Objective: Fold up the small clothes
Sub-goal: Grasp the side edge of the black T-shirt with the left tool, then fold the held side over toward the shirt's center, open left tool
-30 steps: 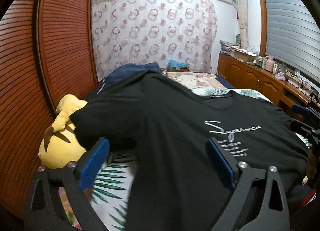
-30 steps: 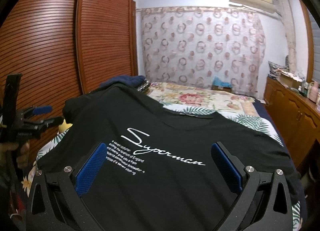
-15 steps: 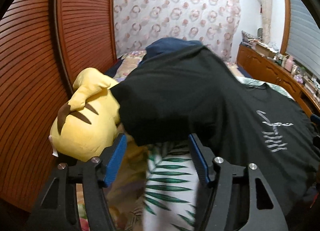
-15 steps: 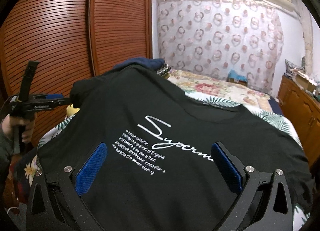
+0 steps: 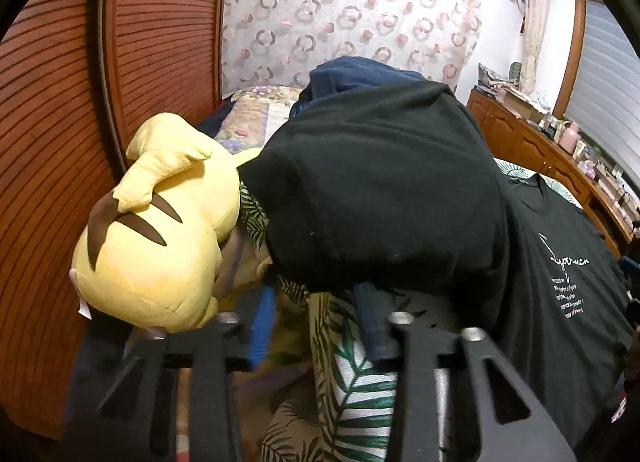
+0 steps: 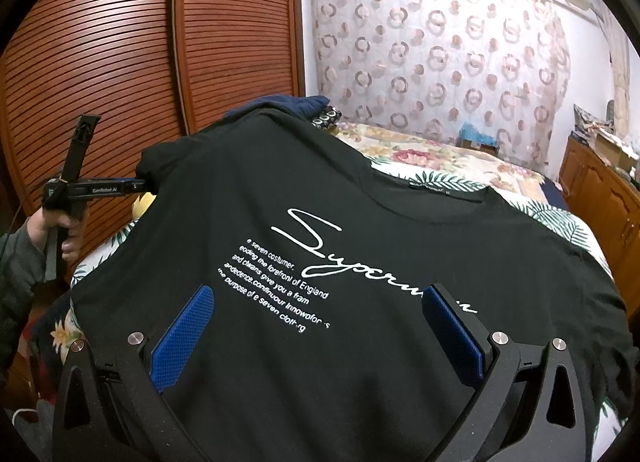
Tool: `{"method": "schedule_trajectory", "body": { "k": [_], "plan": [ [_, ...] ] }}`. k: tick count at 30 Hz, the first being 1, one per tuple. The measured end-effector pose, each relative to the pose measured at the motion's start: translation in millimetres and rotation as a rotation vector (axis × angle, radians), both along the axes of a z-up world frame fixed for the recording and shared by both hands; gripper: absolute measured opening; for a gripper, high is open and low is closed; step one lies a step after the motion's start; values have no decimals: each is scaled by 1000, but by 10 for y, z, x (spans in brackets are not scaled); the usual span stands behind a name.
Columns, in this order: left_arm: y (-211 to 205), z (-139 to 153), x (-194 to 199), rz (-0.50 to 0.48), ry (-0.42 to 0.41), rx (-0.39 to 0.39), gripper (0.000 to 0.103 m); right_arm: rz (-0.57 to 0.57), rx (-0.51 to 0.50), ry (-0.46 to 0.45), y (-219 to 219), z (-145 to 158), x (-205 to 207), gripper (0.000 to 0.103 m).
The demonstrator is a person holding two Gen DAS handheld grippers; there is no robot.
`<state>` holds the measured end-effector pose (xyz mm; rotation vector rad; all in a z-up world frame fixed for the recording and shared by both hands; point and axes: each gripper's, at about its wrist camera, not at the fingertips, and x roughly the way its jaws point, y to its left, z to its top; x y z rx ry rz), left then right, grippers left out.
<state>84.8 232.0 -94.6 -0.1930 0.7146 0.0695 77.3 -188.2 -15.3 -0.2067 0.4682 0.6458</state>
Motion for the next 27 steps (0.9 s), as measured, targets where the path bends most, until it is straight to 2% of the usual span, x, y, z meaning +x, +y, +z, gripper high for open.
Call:
{"method": "schedule_trajectory", "body": {
  "k": [2, 5, 9, 16, 21, 27],
  "plan": [
    [5, -12, -30, -10, -8, -19, 10, -2, 2, 2, 11, -5, -13, 103],
    [-7, 27, -112, -14, -39, -11, 2, -4, 6, 3, 26, -13, -3, 103],
    [-38, 189, -284, -5, -102, 16, 2, -7, 12, 6, 23, -35, 20, 103],
    [-255, 674, -386, -35, -198, 65, 2, -10, 24, 3, -23, -49, -3, 103],
    [-647, 1084, -195, -137, -276, 86, 2, -28, 40, -11, -114, -19, -22, 103],
    [-1304, 1284, 71, -289, -293, 123, 2, -76, 64, -27, -317, 20, -61, 103]
  ]
}}
